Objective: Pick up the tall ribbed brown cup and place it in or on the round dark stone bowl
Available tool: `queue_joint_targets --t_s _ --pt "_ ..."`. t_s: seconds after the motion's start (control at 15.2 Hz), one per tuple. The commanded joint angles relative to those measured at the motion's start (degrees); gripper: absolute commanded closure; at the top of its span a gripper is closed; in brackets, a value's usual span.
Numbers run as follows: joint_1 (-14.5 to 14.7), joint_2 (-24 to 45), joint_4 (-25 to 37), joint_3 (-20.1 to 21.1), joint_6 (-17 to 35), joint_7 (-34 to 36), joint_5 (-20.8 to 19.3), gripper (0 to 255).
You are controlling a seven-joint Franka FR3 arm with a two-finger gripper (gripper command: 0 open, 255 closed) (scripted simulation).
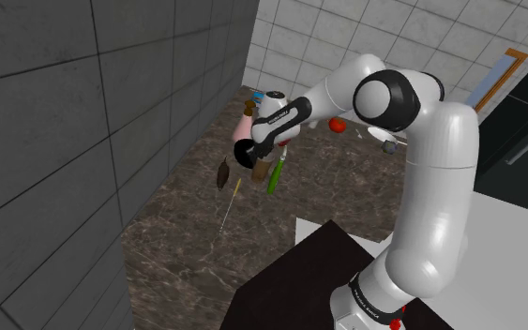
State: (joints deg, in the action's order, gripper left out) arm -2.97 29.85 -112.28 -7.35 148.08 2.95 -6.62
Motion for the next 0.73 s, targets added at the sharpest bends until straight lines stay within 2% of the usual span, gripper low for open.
queue_joint_targets --t_s 0.0,0.66 --pt "0.05 -1.28 -0.01 -0.02 -1.25 -0.14 -0.01 255" --pt "0.24 -6.73 0.45 -0.12 -7.12 -0.77 -0.04 255"
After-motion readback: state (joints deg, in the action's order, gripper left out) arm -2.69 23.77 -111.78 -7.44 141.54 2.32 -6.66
